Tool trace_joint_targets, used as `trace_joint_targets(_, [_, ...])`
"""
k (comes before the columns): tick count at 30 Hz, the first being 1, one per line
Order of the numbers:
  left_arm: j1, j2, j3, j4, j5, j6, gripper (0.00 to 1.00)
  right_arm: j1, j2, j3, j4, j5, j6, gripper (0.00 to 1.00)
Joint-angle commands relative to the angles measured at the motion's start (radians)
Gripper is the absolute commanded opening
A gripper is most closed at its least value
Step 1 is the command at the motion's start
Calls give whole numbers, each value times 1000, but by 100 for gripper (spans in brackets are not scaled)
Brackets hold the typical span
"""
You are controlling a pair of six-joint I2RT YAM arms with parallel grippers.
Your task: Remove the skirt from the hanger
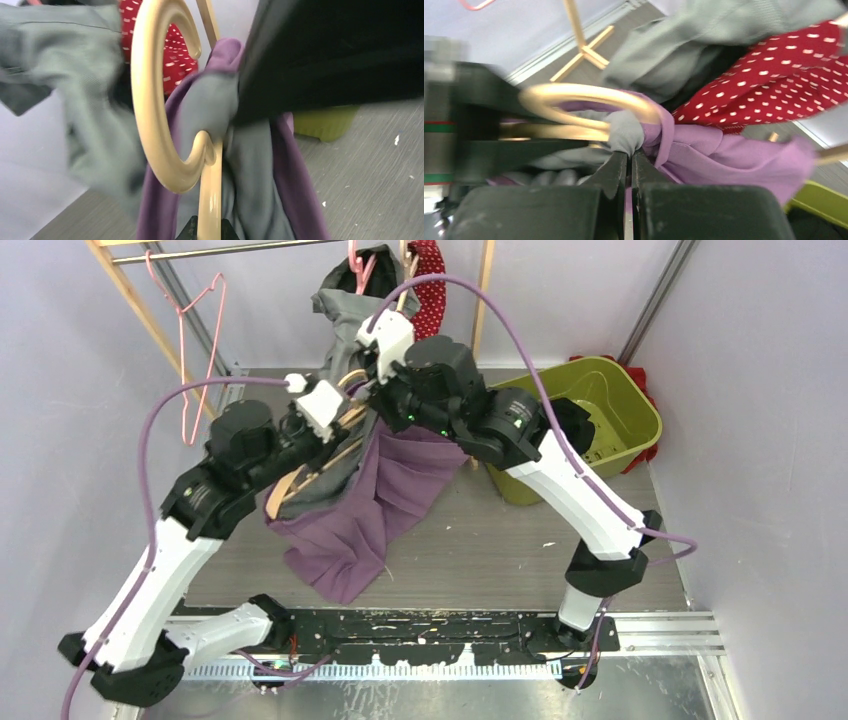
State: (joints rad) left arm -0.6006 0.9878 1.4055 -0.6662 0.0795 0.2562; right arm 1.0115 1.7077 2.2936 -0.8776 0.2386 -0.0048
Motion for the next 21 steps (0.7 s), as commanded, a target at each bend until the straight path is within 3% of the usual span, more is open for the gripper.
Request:
trace_joint_targets(1, [-4,91,45,196,-61,52,0,85,38,155,29,-119,12,1])
trace_joint_targets(7, [-4,202,67,286,-79,62,0,137,68,203,-5,-117,8,1])
trace_joint_targets(16, [-4,43,100,12,-54,95,0,119,-57,-2,91,180,-82,1])
trace_joint_targets(21, [-4,-79,122,-144,-23,63,0,10,-101,-101,167,265,-91,1])
